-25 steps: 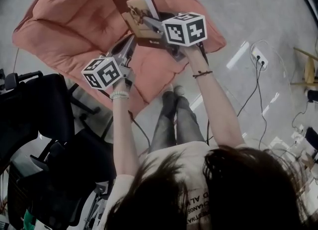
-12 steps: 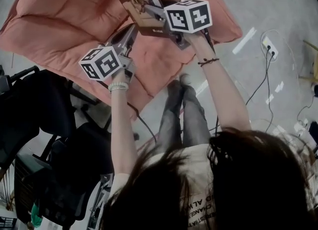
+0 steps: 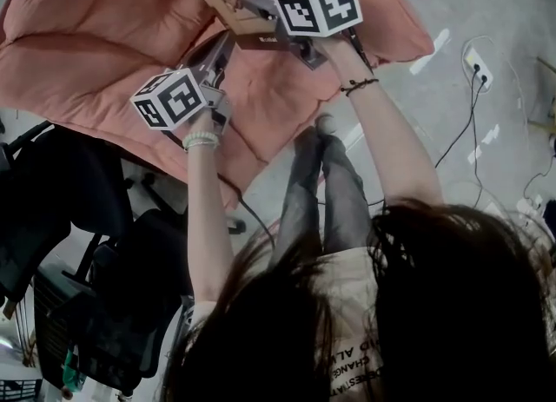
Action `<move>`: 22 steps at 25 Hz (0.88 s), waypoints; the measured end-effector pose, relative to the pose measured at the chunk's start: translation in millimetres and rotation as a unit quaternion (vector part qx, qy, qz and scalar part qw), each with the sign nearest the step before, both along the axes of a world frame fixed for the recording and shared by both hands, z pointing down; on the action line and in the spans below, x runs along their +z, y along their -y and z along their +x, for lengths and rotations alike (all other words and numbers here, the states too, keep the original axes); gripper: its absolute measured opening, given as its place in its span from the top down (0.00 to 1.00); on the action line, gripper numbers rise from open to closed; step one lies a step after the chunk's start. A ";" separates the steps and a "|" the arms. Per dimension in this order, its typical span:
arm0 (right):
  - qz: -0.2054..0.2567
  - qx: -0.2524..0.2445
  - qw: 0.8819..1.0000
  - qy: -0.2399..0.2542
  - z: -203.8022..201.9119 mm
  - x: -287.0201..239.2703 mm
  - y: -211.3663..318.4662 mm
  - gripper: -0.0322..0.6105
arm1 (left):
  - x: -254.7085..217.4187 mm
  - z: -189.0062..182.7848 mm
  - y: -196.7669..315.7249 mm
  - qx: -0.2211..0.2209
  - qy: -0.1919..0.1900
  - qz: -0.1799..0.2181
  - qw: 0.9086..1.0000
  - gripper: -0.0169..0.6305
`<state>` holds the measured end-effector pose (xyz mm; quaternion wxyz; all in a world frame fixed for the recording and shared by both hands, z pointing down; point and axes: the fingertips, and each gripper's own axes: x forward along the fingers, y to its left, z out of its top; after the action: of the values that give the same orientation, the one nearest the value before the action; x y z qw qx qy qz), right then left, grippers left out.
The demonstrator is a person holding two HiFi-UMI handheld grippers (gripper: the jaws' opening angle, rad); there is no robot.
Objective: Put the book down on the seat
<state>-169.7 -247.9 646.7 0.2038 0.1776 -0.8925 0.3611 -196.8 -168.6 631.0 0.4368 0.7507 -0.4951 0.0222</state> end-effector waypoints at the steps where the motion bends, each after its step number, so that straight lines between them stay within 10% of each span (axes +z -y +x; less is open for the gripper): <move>1: -0.002 0.000 1.000 0.000 -0.5 2.5 0.5 0.72 | 2.3 0.6 -0.1 0.001 0.000 -0.003 1.000 0.99; 22: -0.026 -0.017 0.999 -0.027 -8.4 31.3 0.3 0.72 | 29.2 7.5 -1.9 0.011 -0.013 -0.036 0.999 0.99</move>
<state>-178.1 -248.3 677.9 0.2382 0.1667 -0.8798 0.3760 -189.3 -166.8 660.2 0.4694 0.7401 -0.4803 0.0351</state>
